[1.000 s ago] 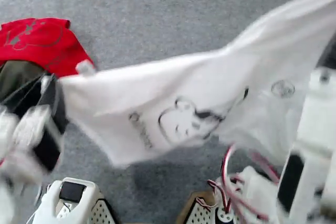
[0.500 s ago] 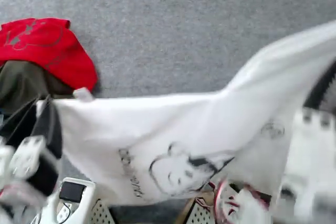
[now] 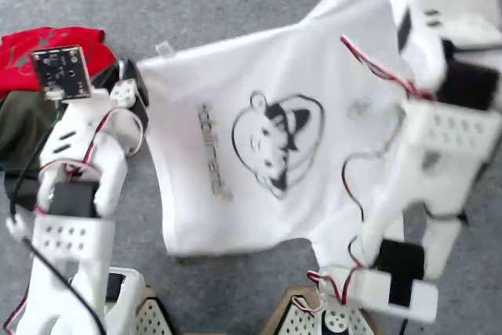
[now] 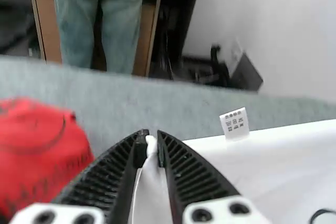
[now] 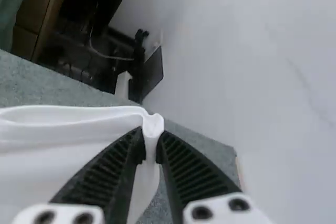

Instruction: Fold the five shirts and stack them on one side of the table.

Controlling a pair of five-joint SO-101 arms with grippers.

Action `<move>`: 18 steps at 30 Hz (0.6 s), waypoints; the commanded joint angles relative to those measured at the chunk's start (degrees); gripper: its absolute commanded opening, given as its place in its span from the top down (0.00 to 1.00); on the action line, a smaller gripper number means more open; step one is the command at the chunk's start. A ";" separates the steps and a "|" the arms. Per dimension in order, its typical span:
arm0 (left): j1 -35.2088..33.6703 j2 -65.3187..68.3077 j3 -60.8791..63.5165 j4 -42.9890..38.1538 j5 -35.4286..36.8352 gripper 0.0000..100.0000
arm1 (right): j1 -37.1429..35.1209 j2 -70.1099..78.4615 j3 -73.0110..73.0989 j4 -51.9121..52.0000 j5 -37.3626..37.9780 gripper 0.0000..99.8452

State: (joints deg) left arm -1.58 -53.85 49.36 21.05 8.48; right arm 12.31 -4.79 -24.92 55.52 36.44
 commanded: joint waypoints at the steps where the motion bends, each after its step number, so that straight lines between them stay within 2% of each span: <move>1: -1.54 8.09 -2.42 -12.75 -2.46 0.97 | -0.88 4.79 1.80 -12.48 -0.26 0.99; 6: -1.63 24.09 -16.13 -14.59 -2.64 0.97 | -3.52 12.70 -1.80 -21.19 -0.26 0.99; 11: -3.03 39.82 -29.41 -14.42 -2.64 0.97 | -4.92 21.85 -12.09 -21.98 -0.35 0.99; 13: -3.82 43.52 -32.40 -13.80 -2.55 0.97 | -5.01 25.19 -16.31 -19.78 -0.35 0.99; 18: -4.62 44.48 -34.95 -4.92 -2.46 0.97 | -5.01 30.11 -26.07 -8.00 -0.35 0.99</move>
State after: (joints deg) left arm -4.92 -9.01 18.95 12.53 6.11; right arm 7.56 25.01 -43.47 42.51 36.35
